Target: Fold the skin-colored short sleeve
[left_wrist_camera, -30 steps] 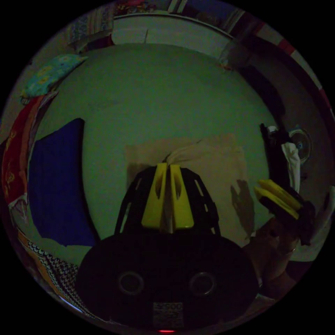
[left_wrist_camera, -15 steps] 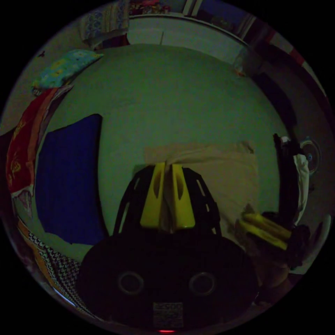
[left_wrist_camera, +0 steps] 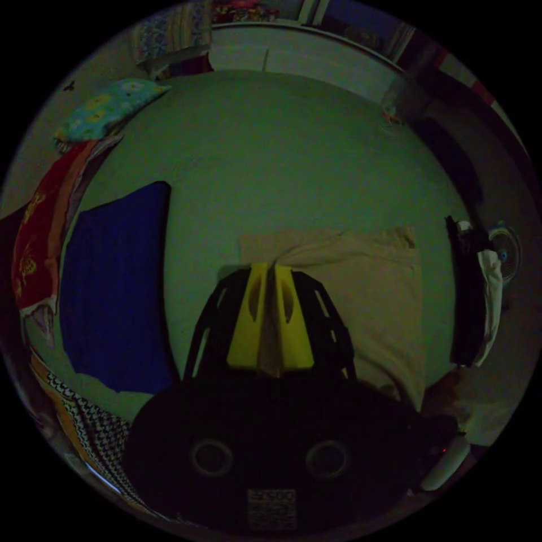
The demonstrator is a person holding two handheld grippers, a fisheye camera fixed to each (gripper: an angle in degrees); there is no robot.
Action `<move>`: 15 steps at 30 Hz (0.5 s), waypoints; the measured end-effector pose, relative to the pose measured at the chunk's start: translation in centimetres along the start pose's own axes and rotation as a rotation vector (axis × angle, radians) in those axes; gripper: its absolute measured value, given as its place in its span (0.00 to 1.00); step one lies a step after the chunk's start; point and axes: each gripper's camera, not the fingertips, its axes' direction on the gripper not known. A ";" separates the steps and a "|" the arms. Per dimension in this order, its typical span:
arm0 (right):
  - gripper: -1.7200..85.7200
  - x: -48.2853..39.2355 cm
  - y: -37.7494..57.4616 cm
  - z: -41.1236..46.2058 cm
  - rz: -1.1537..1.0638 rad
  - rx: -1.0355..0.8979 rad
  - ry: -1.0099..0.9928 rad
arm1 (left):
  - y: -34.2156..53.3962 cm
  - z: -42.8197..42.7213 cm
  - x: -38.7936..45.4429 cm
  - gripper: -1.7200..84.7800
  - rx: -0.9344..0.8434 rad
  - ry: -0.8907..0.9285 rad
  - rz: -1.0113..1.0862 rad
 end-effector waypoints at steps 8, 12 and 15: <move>0.00 -0.3 0.1 -1.6 -0.053 0.108 -0.086 | -2.6 1.0 -0.3 0.06 -0.002 0.025 -0.008; 0.01 -0.3 -0.5 0.6 -0.011 0.018 -0.127 | -3.2 1.1 -0.7 0.05 0.006 0.044 -0.021; 0.04 -0.5 -0.5 1.5 -0.034 -0.029 -0.145 | -3.7 1.2 -0.8 0.05 0.008 0.050 -0.022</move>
